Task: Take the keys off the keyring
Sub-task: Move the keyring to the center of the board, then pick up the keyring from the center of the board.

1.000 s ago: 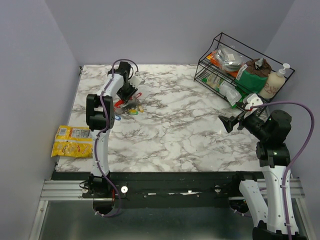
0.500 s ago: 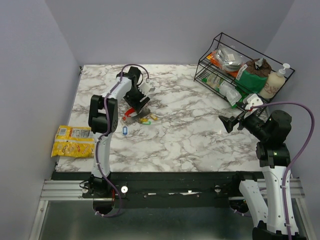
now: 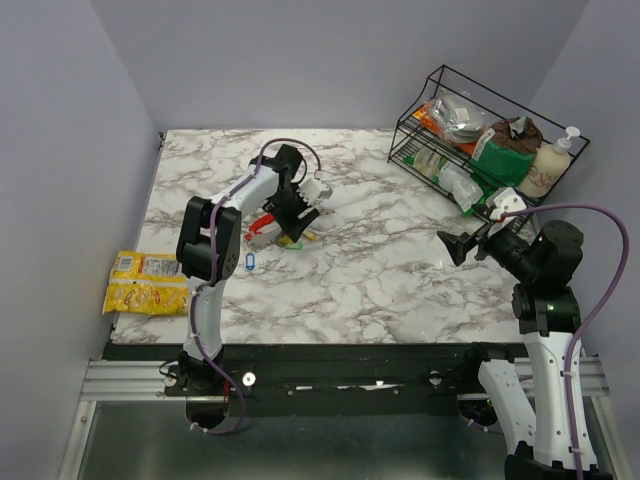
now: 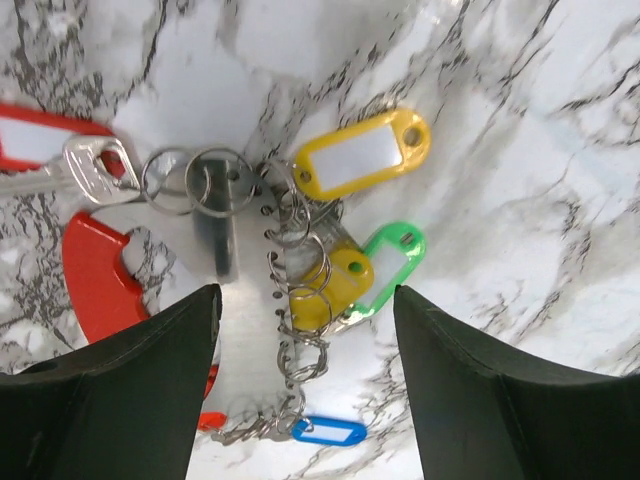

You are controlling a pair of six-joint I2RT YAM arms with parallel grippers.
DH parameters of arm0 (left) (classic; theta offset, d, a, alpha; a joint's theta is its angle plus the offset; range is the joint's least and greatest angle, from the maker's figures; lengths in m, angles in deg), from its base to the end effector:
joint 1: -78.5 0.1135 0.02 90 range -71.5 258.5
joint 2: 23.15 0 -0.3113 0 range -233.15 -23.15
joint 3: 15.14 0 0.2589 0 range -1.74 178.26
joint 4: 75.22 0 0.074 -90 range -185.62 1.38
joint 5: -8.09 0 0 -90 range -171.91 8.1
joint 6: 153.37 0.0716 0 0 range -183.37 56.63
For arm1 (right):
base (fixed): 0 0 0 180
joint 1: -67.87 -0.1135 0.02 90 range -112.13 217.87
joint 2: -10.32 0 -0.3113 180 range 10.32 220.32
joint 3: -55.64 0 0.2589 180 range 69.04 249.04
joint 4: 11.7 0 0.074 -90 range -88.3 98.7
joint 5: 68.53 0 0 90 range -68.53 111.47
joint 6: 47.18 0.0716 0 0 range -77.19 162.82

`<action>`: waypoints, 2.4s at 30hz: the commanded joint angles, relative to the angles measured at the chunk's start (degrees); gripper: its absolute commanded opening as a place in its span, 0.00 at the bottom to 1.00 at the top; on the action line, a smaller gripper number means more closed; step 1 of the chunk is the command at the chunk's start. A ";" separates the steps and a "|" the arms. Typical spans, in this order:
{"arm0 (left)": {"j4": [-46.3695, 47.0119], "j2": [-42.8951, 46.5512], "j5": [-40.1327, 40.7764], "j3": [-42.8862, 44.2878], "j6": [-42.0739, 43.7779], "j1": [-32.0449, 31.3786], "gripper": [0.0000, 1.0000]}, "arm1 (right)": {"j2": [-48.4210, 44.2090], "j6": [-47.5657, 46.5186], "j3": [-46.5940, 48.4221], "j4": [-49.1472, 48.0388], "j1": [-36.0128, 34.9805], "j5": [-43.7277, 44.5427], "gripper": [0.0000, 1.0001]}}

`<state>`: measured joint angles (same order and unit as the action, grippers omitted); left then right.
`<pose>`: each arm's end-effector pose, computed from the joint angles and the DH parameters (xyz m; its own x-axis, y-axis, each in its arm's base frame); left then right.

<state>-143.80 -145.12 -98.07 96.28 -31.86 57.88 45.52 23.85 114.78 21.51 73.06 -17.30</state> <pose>0.4294 -0.1829 0.1900 -0.5812 0.7550 -0.3036 0.8106 0.5699 -0.1345 0.1339 0.0329 0.3771 0.0254 -0.2568 -0.9661 -0.5675 0.7919 -0.2254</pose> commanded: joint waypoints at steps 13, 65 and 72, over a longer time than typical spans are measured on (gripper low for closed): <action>3.58 -1.25 1.48 1.92 -3.47 -3.63 0.61 | -0.57 -0.11 -0.38 -0.21 -0.44 -0.44 1.00; 2.36 15.71 -10.11 -5.64 -5.40 -8.29 0.00 | 0.92 -0.47 -0.47 2.43 -0.97 -24.25 0.96; -0.98 21.59 -15.38 -5.56 -4.79 -11.28 0.00 | 3.38 0.59 1.11 2.16 -5.09 -21.10 0.96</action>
<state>-141.88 -128.97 -107.31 90.58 -37.63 48.17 47.71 23.26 114.32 22.82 70.96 -38.37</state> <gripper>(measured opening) 0.014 0.959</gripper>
